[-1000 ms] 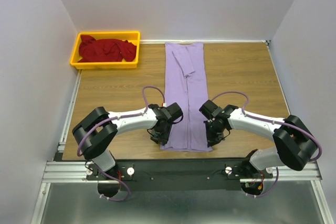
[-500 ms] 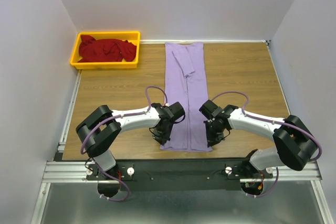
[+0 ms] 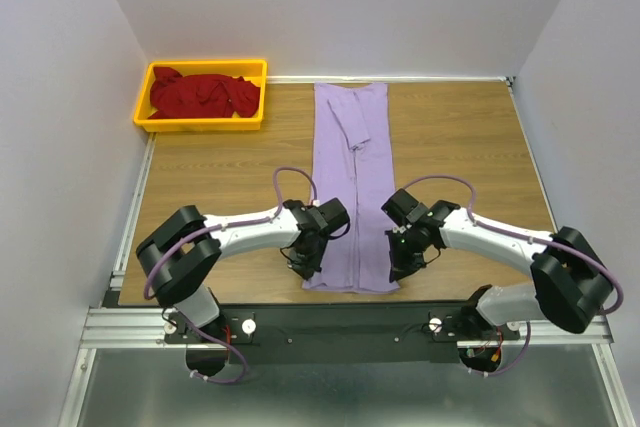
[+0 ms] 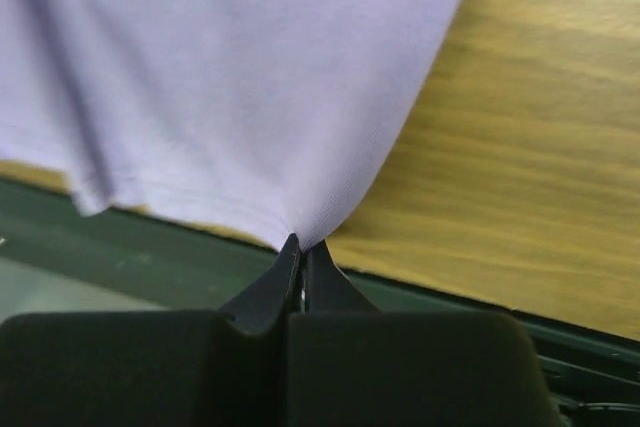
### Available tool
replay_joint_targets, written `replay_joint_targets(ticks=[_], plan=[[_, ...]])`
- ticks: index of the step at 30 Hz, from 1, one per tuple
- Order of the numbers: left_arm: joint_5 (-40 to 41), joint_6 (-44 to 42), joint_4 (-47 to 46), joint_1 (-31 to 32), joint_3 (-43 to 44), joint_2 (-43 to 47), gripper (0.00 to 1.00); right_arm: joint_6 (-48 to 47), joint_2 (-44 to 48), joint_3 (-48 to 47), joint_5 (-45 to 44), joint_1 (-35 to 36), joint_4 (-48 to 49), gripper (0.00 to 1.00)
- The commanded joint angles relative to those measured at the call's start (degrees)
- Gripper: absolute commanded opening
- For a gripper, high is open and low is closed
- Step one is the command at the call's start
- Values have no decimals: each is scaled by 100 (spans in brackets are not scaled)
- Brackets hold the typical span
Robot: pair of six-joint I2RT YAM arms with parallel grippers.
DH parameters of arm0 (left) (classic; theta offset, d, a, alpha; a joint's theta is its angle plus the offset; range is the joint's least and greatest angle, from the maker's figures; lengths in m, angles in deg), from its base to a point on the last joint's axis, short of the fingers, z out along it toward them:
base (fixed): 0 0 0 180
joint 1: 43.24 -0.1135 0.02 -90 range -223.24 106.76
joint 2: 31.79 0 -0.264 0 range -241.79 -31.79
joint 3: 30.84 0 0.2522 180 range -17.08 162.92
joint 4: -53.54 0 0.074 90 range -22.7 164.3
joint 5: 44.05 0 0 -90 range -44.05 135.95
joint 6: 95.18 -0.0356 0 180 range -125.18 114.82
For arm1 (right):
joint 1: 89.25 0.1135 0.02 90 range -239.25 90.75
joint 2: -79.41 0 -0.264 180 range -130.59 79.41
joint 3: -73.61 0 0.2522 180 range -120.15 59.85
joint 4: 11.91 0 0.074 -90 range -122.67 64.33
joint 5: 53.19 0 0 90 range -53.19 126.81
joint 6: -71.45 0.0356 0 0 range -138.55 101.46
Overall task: Fold and stack the t-shirts
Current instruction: Fold the tshirt
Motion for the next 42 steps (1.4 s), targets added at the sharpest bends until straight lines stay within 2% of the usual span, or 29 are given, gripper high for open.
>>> replay_joint_targets(ticks=[1,4,8,9,15,19,26,33,42], plan=[[-316,155,37,132,-345,721,0,-57,499,-33,433,-7,-210,1],[-273,76,-148,27,-382,881,0,-40,571,-234,48,-25,-315,1],[-53,-284,-324,-420,48,733,0,-250,221,-795,-848,-156,-368,1],[-26,-380,-411,-700,276,689,0,-329,106,-937,-955,-226,-368,1],[332,-1030,-939,-1572,1041,250,0,-1129,-694,-2227,-1421,-1043,-281,1],[510,-1347,-1106,-2125,1892,-312,0,-1498,-1466,-3167,-1404,-1710,-96,1],[624,-1708,-1247,-2645,2914,-1095,0,-1885,-2503,-4593,-1378,-2151,-61,1],[519,-1901,-1502,-2891,3380,-1693,0,-2000,-3277,-5192,-1264,-2345,9,1],[536,-1946,-1853,-3058,3653,-2431,0,-2061,-3929,-5412,-1307,-2442,334,1]])
